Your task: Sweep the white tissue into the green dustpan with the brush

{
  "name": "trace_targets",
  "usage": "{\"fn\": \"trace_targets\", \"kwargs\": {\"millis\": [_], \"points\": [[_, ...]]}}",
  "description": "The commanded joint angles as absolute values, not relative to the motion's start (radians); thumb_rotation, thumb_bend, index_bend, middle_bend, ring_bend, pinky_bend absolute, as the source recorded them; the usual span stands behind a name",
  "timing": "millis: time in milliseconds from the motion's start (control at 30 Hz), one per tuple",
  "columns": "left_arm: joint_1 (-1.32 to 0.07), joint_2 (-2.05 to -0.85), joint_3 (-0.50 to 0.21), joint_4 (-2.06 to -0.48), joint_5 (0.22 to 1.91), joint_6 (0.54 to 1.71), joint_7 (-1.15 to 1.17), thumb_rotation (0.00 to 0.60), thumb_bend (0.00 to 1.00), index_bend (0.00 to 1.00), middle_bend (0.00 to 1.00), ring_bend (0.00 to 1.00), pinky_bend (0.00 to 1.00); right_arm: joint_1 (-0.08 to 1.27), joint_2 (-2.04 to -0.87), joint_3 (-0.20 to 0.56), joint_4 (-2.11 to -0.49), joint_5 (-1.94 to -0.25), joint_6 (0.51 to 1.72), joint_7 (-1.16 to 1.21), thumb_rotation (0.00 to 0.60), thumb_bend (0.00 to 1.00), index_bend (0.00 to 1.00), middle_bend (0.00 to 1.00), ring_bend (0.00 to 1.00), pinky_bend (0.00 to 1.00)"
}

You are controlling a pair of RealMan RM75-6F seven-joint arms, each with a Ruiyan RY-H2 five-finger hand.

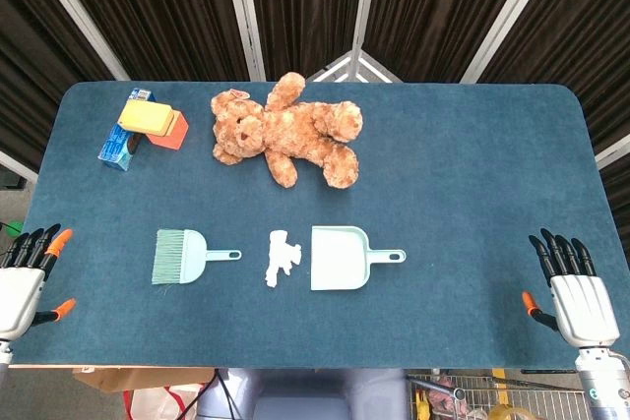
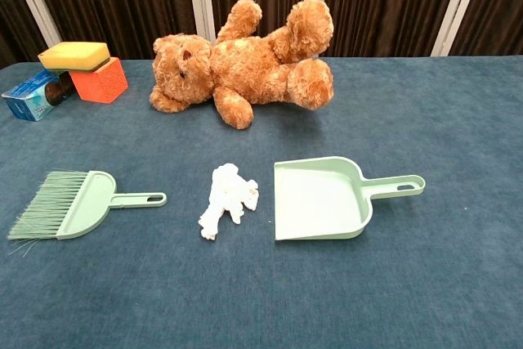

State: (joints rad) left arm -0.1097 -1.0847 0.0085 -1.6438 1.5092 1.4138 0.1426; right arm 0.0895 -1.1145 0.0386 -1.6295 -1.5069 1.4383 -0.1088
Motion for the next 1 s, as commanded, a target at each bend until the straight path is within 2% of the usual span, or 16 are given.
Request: {"fn": "trace_targets", "kwargs": {"millis": [33,733,767,833,867,900,1000], "points": [[-0.110,-1.085,0.009,-1.645,1.510,1.414,0.138,0.600,0.00,0.00,0.00,0.00,0.00,0.088,-1.108,0.035,-1.632,-1.507,1.436,-0.100,0.600,0.36,0.00,0.00,0.00,0.00],[-0.105,-1.082,0.009,-1.649,1.508,1.420,0.140,0.600,0.00,0.00,0.00,0.00,0.00,0.102,-1.114,0.029,-1.660,-1.521,1.415,-0.122,0.600,0.36,0.00,0.00,0.00,0.00],[-0.106,-1.082,0.008,-1.650,1.509,1.420,0.142,0.600,0.00,0.00,0.00,0.00,0.00,0.106,-1.115,0.032,-1.661,-1.524,1.415,-0.124,0.600,0.36,0.00,0.00,0.00,0.03],[-0.106,-1.083,0.007,-1.647,1.512,1.425,0.151,0.600,0.00,0.00,0.00,0.00,0.00,0.116,-1.120,0.040,-1.671,-1.531,1.415,-0.122,0.600,0.36,0.00,0.03,0.05,0.17],[-0.106,-1.084,0.006,-1.646,1.513,1.428,0.152,0.600,0.00,0.00,0.00,0.00,0.00,0.123,-1.122,0.047,-1.678,-1.534,1.414,-0.121,0.600,0.36,0.00,0.09,0.13,0.30],[-0.105,-1.085,0.005,-1.645,1.512,1.429,0.152,0.600,0.00,0.00,0.00,0.00,0.00,0.131,-1.124,0.055,-1.685,-1.537,1.414,-0.122,0.600,0.36,0.00,0.20,0.25,0.42],[-0.104,-1.085,0.002,-1.649,1.509,1.431,0.148,0.600,0.00,0.00,0.00,0.00,0.00,0.170,-1.140,0.089,-1.707,-1.532,1.393,-0.141,0.600,0.36,0.00,0.54,0.58,0.67]]}}
